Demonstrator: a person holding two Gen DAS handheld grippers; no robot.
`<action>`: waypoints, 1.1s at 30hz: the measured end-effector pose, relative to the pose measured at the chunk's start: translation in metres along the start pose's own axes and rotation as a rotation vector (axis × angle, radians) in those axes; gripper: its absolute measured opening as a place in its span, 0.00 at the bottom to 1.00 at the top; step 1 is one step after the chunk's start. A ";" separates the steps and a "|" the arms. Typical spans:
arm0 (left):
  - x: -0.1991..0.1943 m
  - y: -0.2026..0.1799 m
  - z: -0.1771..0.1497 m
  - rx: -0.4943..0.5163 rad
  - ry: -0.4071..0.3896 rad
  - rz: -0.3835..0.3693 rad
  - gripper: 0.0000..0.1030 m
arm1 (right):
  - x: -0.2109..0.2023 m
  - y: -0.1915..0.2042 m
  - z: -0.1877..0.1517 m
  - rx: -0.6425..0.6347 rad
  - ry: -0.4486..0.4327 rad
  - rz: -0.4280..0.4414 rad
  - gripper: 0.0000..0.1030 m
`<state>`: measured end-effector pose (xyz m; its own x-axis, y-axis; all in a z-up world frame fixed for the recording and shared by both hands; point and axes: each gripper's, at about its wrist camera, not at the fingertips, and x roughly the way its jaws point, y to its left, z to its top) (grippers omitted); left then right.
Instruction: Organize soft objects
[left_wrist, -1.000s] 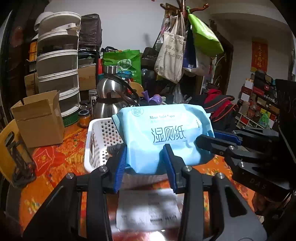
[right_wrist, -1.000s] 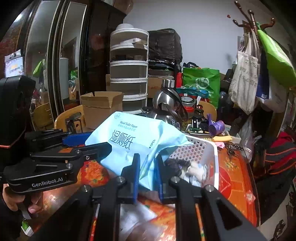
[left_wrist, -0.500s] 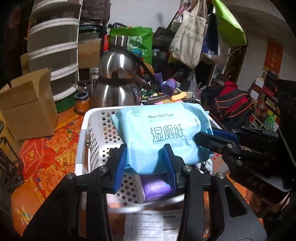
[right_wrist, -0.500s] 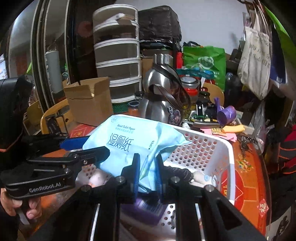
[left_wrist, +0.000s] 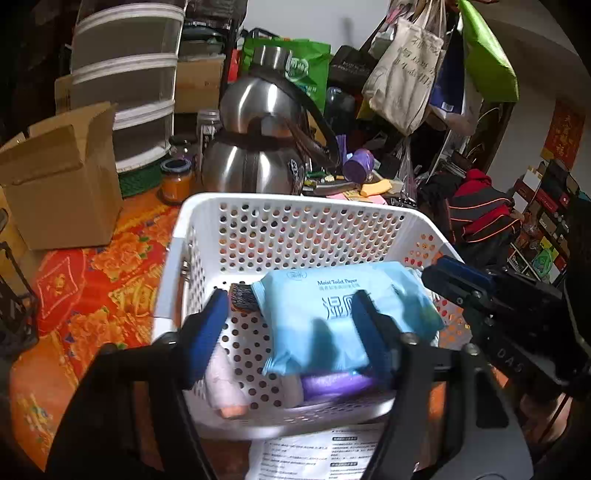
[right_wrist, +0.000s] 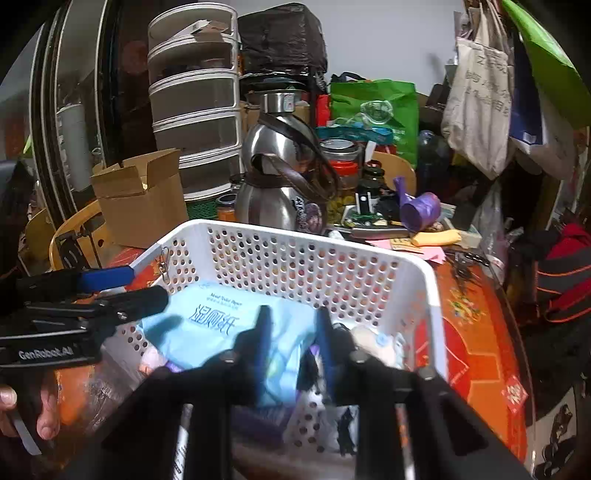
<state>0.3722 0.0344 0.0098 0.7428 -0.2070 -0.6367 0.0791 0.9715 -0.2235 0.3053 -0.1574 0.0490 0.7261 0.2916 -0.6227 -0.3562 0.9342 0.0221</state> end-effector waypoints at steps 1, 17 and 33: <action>-0.004 0.001 -0.001 0.001 -0.009 -0.004 0.66 | -0.005 -0.001 -0.001 0.011 -0.007 0.000 0.51; -0.073 -0.012 -0.049 0.061 -0.051 -0.008 0.77 | -0.057 0.011 -0.041 0.069 -0.041 0.021 0.70; -0.071 0.031 -0.167 0.020 0.084 0.065 0.85 | -0.036 0.041 -0.145 0.084 0.136 0.085 0.65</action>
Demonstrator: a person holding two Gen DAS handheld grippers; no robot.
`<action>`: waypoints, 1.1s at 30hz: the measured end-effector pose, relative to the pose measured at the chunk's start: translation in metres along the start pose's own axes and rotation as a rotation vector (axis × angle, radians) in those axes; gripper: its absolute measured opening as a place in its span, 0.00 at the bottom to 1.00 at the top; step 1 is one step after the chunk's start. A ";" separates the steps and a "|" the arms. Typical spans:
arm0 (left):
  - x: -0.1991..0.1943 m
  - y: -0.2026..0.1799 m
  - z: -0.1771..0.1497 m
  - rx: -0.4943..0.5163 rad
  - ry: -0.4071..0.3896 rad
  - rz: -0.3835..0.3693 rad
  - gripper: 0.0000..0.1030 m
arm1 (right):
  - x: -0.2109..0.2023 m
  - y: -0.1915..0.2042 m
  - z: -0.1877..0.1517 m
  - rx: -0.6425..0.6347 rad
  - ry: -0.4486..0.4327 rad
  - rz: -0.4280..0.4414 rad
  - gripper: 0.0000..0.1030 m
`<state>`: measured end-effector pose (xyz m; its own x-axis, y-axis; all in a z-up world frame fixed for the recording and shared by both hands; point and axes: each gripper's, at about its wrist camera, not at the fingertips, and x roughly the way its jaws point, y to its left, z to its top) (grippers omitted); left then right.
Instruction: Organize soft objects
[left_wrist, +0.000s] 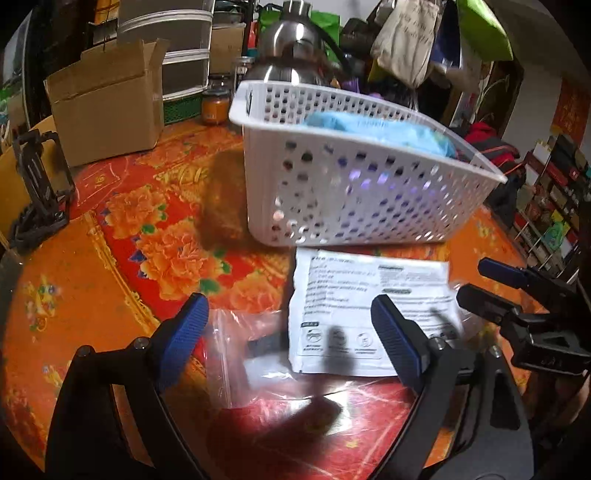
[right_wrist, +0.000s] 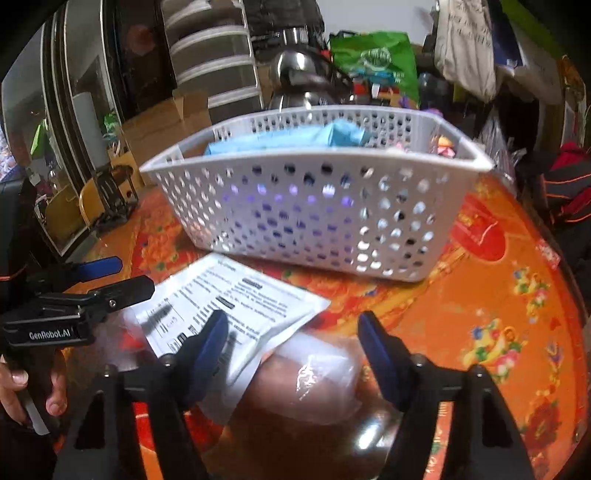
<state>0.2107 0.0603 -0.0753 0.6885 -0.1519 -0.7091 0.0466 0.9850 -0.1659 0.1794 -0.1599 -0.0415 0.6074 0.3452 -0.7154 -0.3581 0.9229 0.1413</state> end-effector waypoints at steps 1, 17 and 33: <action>0.003 -0.001 -0.002 0.006 0.005 0.005 0.85 | 0.004 0.000 -0.001 0.002 0.010 -0.001 0.60; 0.039 -0.021 -0.009 0.059 0.076 -0.029 0.58 | 0.034 0.007 0.001 -0.017 0.079 0.051 0.43; 0.036 -0.033 -0.010 0.069 0.084 -0.134 0.26 | 0.028 0.013 -0.005 -0.052 0.053 0.070 0.25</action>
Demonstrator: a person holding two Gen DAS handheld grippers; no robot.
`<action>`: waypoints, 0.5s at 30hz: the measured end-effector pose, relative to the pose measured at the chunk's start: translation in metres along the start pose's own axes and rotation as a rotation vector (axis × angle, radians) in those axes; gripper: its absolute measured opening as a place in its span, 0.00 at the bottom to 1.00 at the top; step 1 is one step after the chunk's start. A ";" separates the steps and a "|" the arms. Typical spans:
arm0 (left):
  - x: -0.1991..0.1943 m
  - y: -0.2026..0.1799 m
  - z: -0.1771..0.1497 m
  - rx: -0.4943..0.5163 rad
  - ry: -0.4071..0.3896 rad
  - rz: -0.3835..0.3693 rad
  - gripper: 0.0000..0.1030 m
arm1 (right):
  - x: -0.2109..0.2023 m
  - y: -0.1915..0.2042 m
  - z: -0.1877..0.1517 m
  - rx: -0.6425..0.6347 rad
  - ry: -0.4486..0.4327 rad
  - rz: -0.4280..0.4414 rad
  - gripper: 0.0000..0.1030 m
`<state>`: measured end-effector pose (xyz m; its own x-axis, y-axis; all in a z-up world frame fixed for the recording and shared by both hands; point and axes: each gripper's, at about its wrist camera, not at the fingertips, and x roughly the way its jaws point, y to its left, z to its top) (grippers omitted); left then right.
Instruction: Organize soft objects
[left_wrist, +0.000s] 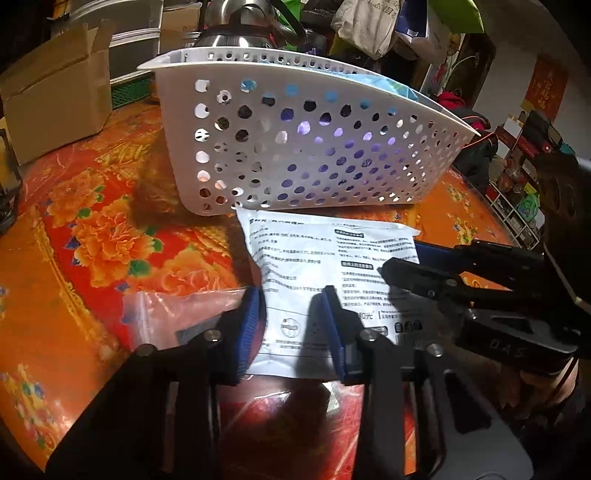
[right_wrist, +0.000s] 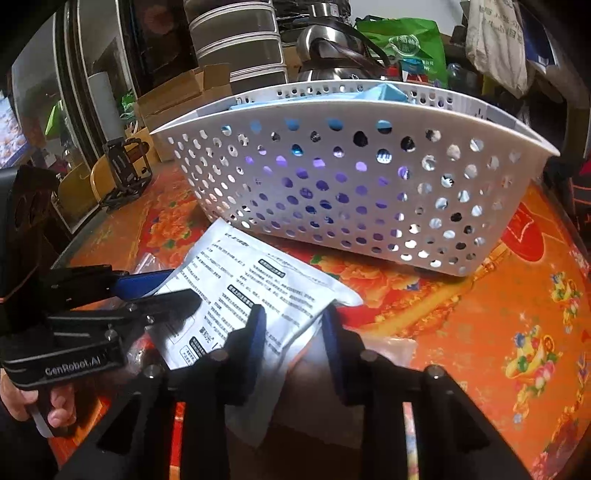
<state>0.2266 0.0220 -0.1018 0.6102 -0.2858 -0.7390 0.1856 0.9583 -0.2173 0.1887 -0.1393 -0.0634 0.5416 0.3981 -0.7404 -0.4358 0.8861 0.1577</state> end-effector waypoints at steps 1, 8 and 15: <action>-0.002 0.000 -0.001 0.001 -0.004 0.006 0.26 | 0.000 0.000 -0.001 0.001 0.001 0.006 0.19; -0.007 -0.003 -0.009 0.021 -0.015 0.018 0.22 | -0.004 0.007 -0.003 -0.035 -0.011 -0.020 0.13; -0.024 -0.011 -0.015 0.041 -0.064 0.016 0.16 | -0.012 0.013 -0.005 -0.063 -0.041 -0.048 0.04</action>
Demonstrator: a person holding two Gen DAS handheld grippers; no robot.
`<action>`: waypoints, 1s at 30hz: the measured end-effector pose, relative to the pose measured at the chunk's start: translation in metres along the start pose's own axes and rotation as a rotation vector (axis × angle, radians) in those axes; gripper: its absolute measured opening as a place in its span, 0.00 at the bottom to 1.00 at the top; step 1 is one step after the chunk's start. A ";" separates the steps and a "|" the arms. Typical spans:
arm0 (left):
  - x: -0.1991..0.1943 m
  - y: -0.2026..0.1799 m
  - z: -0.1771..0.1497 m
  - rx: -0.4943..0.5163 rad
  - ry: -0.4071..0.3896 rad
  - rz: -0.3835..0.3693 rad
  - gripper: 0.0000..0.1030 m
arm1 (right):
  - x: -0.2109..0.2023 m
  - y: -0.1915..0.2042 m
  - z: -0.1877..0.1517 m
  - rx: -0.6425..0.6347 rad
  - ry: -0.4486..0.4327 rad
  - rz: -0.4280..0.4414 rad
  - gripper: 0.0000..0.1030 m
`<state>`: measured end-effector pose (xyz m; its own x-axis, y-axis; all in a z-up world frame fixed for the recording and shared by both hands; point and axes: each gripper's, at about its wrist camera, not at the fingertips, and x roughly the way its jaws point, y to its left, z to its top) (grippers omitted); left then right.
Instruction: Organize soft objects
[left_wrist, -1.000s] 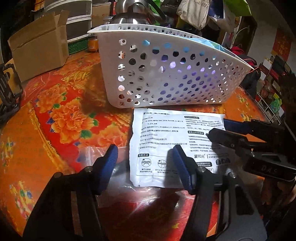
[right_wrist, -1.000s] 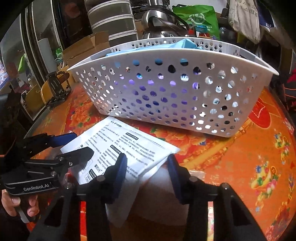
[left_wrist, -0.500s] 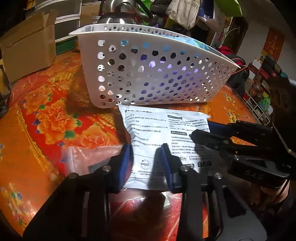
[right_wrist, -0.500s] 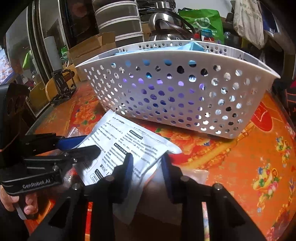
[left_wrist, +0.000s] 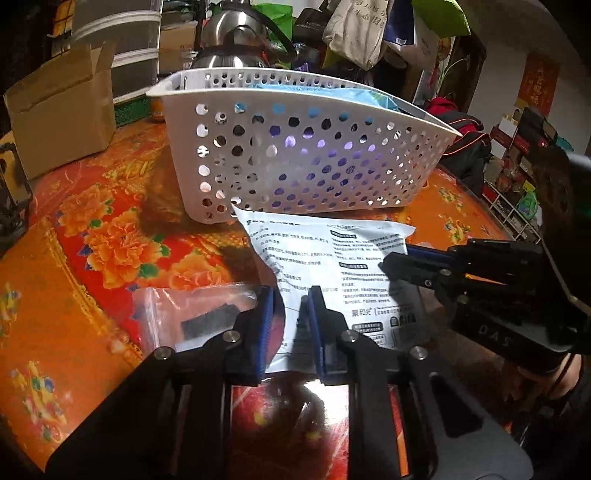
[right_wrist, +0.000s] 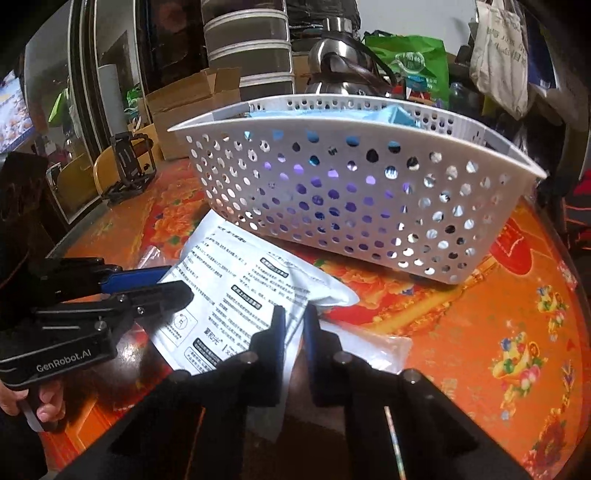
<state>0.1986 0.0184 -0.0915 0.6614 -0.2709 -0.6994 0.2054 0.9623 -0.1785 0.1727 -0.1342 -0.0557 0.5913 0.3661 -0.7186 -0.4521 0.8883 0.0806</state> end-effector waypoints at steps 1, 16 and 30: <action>-0.002 -0.001 -0.001 0.001 -0.002 0.001 0.16 | -0.003 0.001 0.000 -0.006 -0.010 -0.005 0.04; -0.062 -0.015 -0.013 0.017 -0.179 0.022 0.00 | -0.055 0.026 0.001 -0.085 -0.123 -0.009 0.02; -0.039 0.008 -0.023 -0.053 -0.058 -0.026 0.24 | -0.039 0.001 -0.023 0.012 -0.027 0.007 0.03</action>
<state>0.1573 0.0376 -0.0815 0.6972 -0.2957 -0.6530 0.1855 0.9544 -0.2341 0.1337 -0.1539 -0.0435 0.6056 0.3798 -0.6993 -0.4482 0.8889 0.0946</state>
